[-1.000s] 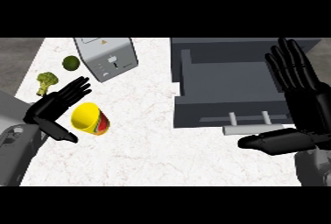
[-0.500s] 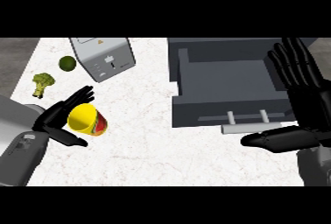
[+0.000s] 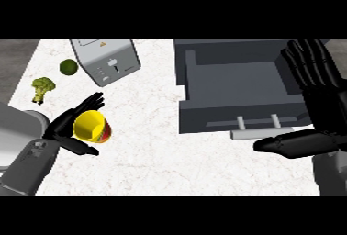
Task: Pick up the cup, place it into the drawer and close the drawer
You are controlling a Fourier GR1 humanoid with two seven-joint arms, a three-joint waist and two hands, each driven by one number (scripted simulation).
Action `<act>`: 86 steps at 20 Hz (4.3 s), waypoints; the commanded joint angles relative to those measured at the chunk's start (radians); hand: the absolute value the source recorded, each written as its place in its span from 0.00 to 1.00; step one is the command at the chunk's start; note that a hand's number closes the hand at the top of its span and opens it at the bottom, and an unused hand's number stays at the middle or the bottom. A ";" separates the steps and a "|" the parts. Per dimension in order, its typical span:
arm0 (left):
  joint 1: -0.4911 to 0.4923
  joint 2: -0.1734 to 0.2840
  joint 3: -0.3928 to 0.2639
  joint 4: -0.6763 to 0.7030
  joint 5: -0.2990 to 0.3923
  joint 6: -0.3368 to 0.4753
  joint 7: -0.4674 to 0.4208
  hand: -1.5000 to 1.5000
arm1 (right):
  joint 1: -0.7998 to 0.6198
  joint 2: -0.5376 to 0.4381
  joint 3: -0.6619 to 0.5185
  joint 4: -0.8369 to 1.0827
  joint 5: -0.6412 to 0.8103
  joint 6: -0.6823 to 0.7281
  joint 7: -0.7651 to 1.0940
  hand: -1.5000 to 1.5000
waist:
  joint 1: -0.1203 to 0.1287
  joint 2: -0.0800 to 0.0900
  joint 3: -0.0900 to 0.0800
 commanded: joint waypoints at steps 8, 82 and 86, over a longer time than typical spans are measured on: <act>-0.022 -0.053 -0.047 0.070 -0.030 -0.090 -0.189 0.00 | -0.024 -0.009 0.002 0.029 0.018 0.004 -0.002 0.00 | -0.009 0.007 -0.002; -0.787 -0.392 -0.320 0.041 0.406 0.859 0.638 1.00 | -0.036 -0.030 -0.051 0.094 0.000 0.074 -0.059 0.00 | -0.085 0.006 0.010; -0.764 -0.392 -0.351 0.065 0.420 0.865 0.617 1.00 | -0.085 -0.008 -0.007 0.076 0.007 0.068 -0.040 0.00 | -0.119 0.017 0.009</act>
